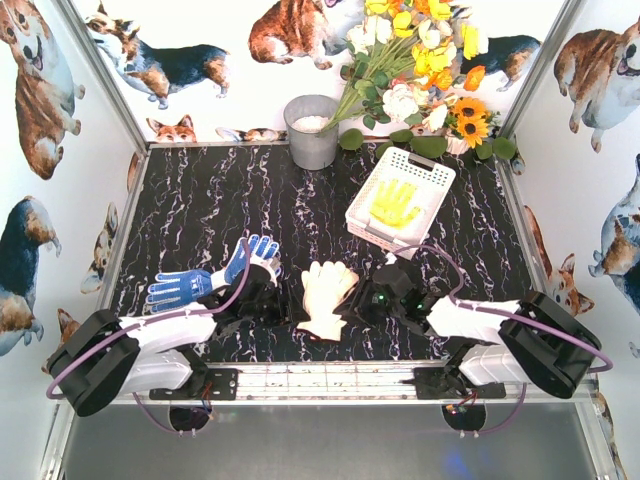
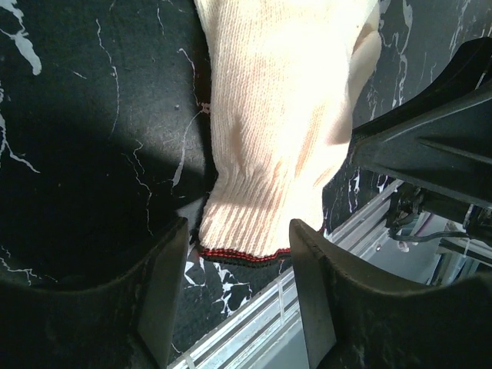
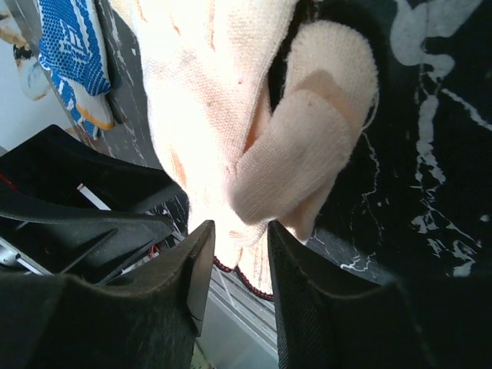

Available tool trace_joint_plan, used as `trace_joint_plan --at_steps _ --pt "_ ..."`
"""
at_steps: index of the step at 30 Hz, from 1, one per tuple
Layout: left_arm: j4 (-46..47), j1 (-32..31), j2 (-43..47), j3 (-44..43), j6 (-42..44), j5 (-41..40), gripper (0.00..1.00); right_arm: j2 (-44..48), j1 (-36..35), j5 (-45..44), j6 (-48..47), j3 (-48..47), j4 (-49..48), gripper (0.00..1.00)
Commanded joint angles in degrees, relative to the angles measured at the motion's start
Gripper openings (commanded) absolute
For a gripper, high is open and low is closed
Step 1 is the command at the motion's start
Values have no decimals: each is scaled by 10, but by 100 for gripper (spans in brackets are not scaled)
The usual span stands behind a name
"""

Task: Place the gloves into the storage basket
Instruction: Pair the glove with the glove.

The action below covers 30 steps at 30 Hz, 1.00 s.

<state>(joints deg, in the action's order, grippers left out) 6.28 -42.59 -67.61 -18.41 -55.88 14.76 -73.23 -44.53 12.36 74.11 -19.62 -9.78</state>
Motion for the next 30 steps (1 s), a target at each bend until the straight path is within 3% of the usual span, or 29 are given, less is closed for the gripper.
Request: trace_joint_plan --at_steps 1,7,30 --pt "7 -11 -6 -10 3 -2 49 21 -4 -26 13 13 -22 37" --pt "9 -13 -13 -14 2 -3 47 33 -3 -42 14 23 -14 42" --pt "10 -60 -25 -36 3 -7 39 36 -3 -56 16 25 -41 37"
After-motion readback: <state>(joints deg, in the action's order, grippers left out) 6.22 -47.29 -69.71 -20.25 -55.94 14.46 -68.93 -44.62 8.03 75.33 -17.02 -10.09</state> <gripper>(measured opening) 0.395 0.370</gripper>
